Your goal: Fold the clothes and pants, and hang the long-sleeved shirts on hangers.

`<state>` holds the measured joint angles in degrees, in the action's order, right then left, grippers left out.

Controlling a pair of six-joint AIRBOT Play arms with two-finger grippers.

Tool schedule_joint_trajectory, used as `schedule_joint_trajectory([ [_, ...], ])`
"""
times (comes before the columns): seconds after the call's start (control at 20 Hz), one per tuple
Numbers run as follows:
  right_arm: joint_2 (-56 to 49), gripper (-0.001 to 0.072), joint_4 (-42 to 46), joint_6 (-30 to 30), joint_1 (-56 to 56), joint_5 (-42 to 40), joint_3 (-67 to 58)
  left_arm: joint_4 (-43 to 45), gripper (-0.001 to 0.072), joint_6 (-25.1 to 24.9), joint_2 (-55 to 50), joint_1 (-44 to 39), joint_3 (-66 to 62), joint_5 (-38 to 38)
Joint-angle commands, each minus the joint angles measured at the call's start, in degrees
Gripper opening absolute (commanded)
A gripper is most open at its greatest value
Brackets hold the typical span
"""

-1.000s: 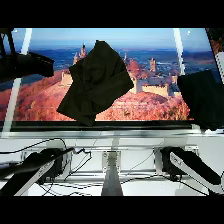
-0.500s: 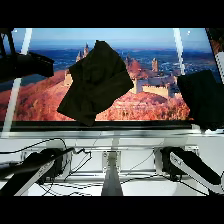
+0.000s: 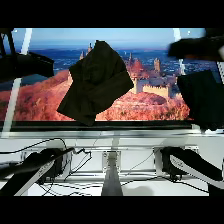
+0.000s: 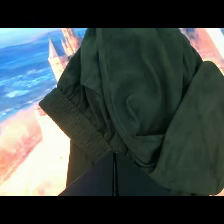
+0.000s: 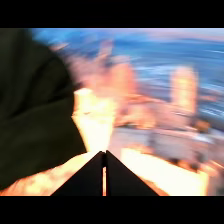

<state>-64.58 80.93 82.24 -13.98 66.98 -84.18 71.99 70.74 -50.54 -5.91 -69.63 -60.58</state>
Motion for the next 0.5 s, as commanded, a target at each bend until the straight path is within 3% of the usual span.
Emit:
schedule_joint_trajectory([
  [0.0,-4.79,0.0036,-9.88,-22.08,-15.45,0.9,2.67,0.07,0.0023,-0.04,-0.02,0.07,0.0,-0.52],
  [0.1,-8.44,0.0047,-8.74,-26.67,-22.82,0.92,2.78,1.14,0.0022,-0.02,0.37,0.07,-0.02,-0.7],
  [0.25,-13.81,0.0047,-8.02,-26.88,-31.41,-1.68,2.78,8.7,0.0023,0.68,2.45,1.36,-0.02,-0.66],
  [0.45,-19.26,0.0036,-5.31,-30.6,-37.73,-3.82,2.82,15.61,0.0023,2.27,6.93,10.91,0.0,-0.7],
])
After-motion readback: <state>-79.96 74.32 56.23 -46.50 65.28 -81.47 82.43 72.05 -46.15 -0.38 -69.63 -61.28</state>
